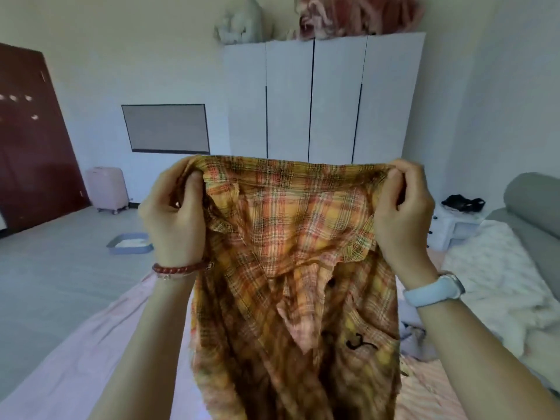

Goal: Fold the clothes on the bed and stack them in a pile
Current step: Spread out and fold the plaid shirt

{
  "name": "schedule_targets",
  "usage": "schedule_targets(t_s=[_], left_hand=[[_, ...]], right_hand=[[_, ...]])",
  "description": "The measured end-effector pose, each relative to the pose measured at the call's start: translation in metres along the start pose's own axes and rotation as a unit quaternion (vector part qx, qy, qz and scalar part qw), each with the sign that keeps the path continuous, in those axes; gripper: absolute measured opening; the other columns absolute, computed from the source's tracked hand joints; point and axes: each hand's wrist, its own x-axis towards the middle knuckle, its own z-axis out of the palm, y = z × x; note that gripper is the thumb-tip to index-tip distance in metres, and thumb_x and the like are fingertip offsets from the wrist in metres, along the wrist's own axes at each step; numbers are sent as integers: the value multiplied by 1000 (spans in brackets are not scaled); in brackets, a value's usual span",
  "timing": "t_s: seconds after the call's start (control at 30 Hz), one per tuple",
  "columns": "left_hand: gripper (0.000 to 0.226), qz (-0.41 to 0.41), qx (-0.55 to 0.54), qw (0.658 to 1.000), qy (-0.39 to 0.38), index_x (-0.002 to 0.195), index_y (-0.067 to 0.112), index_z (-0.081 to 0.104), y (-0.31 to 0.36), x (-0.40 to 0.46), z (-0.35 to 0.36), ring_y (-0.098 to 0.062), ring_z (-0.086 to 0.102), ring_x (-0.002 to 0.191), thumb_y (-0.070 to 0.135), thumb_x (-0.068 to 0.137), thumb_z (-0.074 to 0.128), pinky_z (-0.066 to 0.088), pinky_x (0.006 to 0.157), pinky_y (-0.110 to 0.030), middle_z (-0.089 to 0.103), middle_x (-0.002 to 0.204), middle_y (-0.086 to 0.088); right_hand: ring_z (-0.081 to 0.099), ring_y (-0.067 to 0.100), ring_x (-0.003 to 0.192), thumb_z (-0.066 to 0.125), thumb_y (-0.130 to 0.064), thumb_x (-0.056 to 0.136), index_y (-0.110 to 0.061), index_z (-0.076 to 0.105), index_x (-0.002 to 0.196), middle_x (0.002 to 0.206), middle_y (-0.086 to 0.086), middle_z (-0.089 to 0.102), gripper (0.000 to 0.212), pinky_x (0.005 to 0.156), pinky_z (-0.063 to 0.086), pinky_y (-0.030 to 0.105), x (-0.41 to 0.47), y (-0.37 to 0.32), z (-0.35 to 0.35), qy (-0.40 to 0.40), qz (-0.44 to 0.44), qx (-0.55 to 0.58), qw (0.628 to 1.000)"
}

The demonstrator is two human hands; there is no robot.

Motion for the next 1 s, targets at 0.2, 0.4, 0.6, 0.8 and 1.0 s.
schedule_targets(t_s=[0.2, 0.4, 0.6, 0.8, 1.0], left_hand=[[23, 81, 67, 994, 24, 107, 3, 67, 11, 22, 7, -2, 46, 72, 7, 88, 56, 40, 70, -12, 53, 90, -7], [22, 24, 232, 966, -113, 108, 9, 69, -52, 15, 41, -30, 54, 79, 10, 88, 58, 29, 65, -19, 46, 89, -9], [23, -72, 390, 854, -337, 96, 22, 72, -174, -31, 92, -34, 58, 85, 19, 89, 50, 31, 60, -28, 65, 93, -14], [22, -280, 413, 745, -442, 96, 11, 70, -350, -89, 186, -33, 60, 89, 16, 84, 51, 43, 67, -28, 67, 96, -15], [45, -606, 163, 689, -364, 135, 14, 41, -490, -189, 227, -19, 60, 72, 22, 93, 54, 48, 66, -30, 63, 105, -13]], right_hand=[[50, 10, 70, 44, -10, 94, 0, 62, 96, 82, 0, 56, 20, 64, 39, 19, 33, -25, -7, 49, -34, -30, 998], [46, 13, 71, 48, -14, 92, -7, 66, 89, 88, 5, 59, 19, 57, 28, 24, 22, 42, 13, -56, 63, -181, 980], [43, 29, 64, 43, -16, 91, -8, 59, 72, 82, 4, 43, 26, 56, 31, 29, -38, 174, 59, -228, 189, -324, 899], [39, 26, 50, 42, -11, 90, -11, 39, 53, 53, 7, 42, 37, 48, 26, 27, -115, 341, 147, -317, 345, -352, 810], [52, 22, 74, 38, -10, 95, -9, 50, 126, 107, 10, 55, 33, 64, 41, 29, -233, 461, 195, -437, 506, -182, 721]])
